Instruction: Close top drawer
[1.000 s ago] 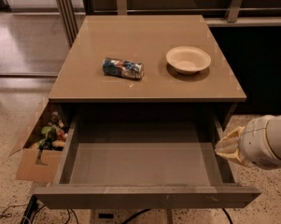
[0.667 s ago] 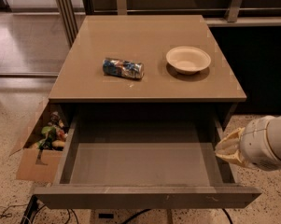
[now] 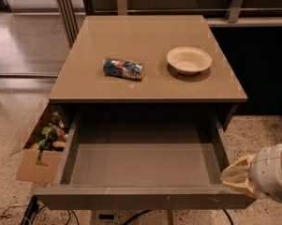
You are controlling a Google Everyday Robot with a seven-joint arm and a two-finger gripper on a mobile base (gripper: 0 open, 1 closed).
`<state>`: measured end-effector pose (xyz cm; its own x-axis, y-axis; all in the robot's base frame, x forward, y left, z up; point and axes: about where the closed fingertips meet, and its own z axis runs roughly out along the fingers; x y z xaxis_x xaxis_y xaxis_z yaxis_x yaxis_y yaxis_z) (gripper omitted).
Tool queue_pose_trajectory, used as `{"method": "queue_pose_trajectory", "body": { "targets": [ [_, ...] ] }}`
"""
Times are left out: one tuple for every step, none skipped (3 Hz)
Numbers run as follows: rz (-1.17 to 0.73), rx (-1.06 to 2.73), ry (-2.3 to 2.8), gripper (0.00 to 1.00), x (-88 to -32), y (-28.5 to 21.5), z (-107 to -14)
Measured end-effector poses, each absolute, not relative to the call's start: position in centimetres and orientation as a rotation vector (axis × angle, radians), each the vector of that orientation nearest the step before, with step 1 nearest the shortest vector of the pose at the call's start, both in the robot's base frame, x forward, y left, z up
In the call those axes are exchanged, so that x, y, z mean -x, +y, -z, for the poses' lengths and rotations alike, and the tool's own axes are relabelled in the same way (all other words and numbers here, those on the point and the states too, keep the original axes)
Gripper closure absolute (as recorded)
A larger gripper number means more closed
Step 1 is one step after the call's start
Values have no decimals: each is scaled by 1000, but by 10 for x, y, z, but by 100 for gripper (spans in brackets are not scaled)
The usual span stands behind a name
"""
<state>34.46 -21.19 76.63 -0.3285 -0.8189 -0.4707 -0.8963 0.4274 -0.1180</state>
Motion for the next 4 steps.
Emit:
{"method": "queue_pose_trajectory", "body": {
  "targets": [
    [-287,1474,2264,100,-319,-204,-735],
    [-353,1516,2309,100,-295,-189,-699],
    [-451,1595,2329,98,-263,-161,-663],
    [-451,1595,2330,76,-262,-161,-662]
  ]
}}
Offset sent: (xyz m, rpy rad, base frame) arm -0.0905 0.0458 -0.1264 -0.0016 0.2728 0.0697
